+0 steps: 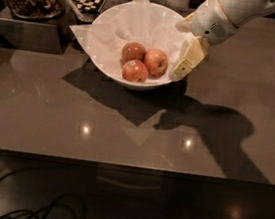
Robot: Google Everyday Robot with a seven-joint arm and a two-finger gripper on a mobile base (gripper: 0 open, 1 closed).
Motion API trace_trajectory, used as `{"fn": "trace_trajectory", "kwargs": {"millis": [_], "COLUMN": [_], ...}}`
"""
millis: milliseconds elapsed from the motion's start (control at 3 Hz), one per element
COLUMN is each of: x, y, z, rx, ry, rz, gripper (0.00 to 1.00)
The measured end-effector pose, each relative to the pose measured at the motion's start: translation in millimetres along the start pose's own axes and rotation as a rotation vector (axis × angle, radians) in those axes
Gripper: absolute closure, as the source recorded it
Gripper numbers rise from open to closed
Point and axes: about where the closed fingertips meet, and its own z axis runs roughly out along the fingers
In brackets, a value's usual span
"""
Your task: Pick apple from white bowl
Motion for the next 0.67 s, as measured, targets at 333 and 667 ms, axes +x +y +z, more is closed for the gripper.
{"fn": "trace_trajectory", "kwargs": {"millis": [333, 667], "x": [-0.9, -0.9], "y": [-1.8, -1.9], "z": [0.9, 1.0], "rx": [0.004, 0.003], "ry": [-0.002, -0.003], "rz": [-0.001, -0.001], "gripper": [0.19, 0.37]}}
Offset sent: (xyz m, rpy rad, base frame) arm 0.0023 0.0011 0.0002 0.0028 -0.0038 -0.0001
